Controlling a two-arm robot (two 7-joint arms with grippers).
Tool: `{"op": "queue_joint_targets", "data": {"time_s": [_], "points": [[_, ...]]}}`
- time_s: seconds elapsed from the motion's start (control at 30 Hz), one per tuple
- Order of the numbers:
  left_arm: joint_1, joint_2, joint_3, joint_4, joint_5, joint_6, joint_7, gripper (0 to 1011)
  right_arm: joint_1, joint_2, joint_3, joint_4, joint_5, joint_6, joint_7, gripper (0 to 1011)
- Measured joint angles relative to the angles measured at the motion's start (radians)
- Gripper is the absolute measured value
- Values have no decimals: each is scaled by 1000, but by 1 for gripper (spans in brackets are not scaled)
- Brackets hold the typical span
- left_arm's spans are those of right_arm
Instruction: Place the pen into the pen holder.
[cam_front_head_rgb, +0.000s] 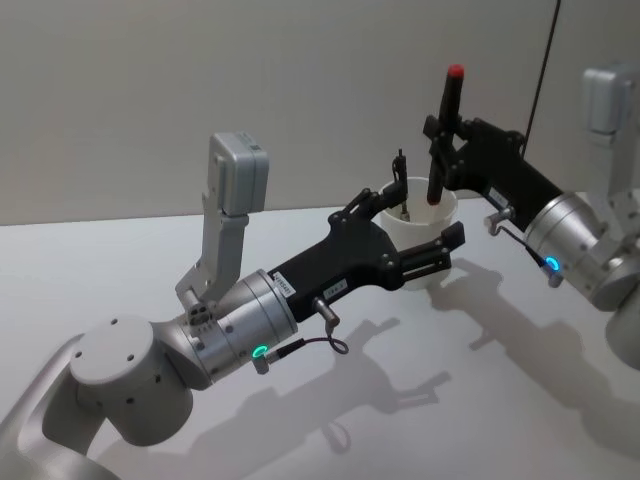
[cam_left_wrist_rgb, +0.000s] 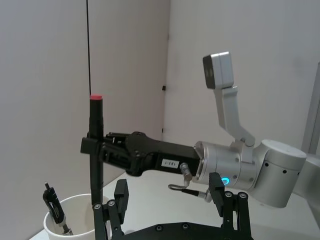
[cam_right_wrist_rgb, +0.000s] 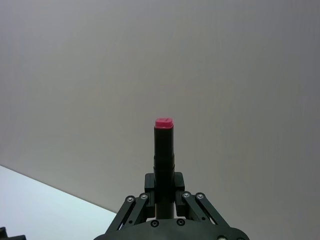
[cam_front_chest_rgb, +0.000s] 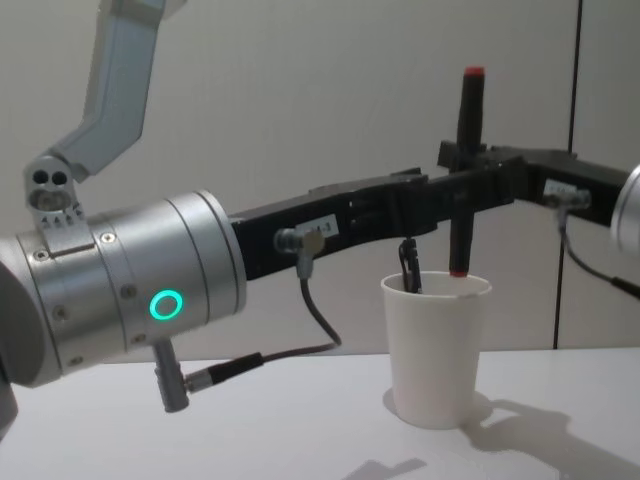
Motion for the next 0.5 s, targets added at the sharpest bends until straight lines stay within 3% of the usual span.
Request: {"op": "queue_joint_targets", "data": {"time_s": [0.4,0.5], "points": [[0,0,0,0,0,0,0,1001,27,-28,-20,73,-78,-23,-16,206],[0,0,0,0,0,0,0,1001,31,-31,-23,83,-88,-26,-18,302]]}}
